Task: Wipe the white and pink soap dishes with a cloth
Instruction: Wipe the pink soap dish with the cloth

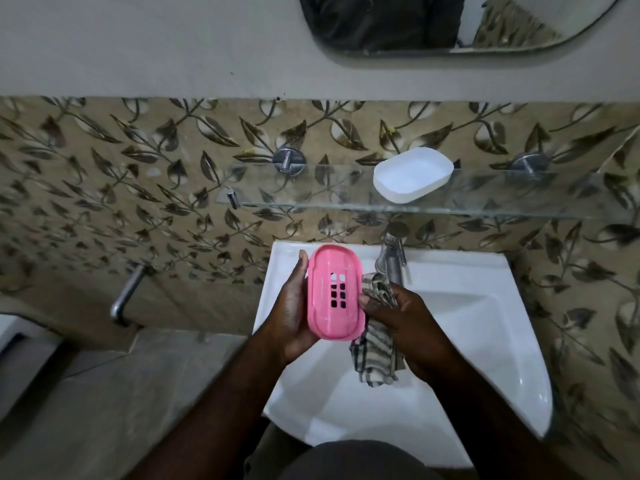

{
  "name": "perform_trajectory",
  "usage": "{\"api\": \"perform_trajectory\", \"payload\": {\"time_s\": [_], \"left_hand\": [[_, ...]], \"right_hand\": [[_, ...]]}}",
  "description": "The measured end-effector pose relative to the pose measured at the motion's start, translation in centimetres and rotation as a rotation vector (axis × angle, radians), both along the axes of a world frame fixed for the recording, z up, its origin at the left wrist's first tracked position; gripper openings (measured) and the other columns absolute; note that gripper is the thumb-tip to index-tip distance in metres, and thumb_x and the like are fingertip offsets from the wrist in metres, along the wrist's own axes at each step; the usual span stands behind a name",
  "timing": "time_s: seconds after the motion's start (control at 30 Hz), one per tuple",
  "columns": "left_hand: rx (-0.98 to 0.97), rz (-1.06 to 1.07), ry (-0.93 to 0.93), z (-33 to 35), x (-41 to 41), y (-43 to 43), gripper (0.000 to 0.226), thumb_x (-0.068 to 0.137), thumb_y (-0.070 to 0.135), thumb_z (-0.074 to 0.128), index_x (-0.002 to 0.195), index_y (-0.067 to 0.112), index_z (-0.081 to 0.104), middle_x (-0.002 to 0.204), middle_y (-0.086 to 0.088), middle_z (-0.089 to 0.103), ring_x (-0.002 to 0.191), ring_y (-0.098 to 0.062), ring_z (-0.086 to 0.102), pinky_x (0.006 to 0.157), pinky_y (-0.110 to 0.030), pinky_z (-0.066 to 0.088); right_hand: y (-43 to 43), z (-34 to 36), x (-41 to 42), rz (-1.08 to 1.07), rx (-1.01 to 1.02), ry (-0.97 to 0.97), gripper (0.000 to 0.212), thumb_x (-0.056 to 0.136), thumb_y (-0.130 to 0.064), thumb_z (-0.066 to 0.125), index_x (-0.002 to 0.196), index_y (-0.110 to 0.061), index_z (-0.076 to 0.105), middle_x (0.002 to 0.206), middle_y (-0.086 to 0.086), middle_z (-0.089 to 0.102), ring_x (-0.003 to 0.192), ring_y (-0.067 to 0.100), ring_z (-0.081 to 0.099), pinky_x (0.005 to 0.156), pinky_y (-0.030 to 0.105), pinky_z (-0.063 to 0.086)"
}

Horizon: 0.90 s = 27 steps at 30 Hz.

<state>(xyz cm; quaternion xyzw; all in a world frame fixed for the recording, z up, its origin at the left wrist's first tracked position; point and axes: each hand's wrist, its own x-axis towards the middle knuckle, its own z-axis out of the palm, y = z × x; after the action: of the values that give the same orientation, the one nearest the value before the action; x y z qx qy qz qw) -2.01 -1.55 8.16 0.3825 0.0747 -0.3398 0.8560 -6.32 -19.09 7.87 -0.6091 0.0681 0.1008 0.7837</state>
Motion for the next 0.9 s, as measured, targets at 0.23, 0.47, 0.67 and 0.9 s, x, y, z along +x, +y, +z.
{"api": "perform_trajectory", "payload": {"time_s": [0.23, 0.47, 0.67, 0.9], "left_hand": [[-0.224, 0.055, 0.011, -1.7, -1.3, 0.2, 0.099, 0.078, 0.078, 0.044, 0.137, 0.0, 0.05, 0.138, -0.025, 0.053, 0.125, -0.04, 0.05, 0.113, -0.056, 0.03], [-0.281, -0.007, -0.014, -1.1, 1.0, 0.3, 0.094, 0.086, 0.076, 0.034, 0.147, 0.004, 0.037, 0.151, -0.027, 0.034, 0.138, -0.048, 0.034, 0.108, -0.074, 0.018], [-0.122, 0.053, -0.002, -0.4, 1.2, -0.7, 0.077, 0.086, 0.063, 0.045, 0.134, 0.004, 0.055, 0.125, -0.02, 0.06, 0.109, -0.036, 0.06, 0.099, -0.059, 0.044], [0.042, 0.16, -0.154, 0.4, 0.0, -3.2, 0.056, 0.089, 0.046, 0.048, 0.129, 0.008, 0.061, 0.126, -0.02, 0.064, 0.117, -0.033, 0.062, 0.095, -0.043, 0.052]], "right_hand": [[-1.6, -0.1, -1.0, -0.004, -0.066, -0.009, 0.014, 0.09, -0.023, 0.07, 0.097, -0.011, 0.071, 0.077, 0.02, 0.072, 0.062, 0.03, 0.069, 0.058, 0.037, 0.056], [-3.9, 1.3, -0.1, -0.182, -0.476, -0.1, 0.008, 0.09, -0.026, 0.068, 0.089, -0.018, 0.071, 0.08, 0.0, 0.076, 0.072, 0.014, 0.072, 0.068, 0.03, 0.054], [-2.7, 4.5, 0.5, -0.071, 0.063, -0.123, 0.03, 0.078, -0.022, 0.078, 0.104, -0.01, 0.07, 0.094, 0.018, 0.075, 0.071, 0.031, 0.072, 0.058, 0.037, 0.057], [2.5, 4.9, 2.4, -0.18, 0.031, -0.111, 0.014, 0.084, -0.001, 0.07, 0.097, -0.007, 0.072, 0.09, 0.015, 0.076, 0.084, 0.032, 0.074, 0.076, 0.043, 0.06]]}}
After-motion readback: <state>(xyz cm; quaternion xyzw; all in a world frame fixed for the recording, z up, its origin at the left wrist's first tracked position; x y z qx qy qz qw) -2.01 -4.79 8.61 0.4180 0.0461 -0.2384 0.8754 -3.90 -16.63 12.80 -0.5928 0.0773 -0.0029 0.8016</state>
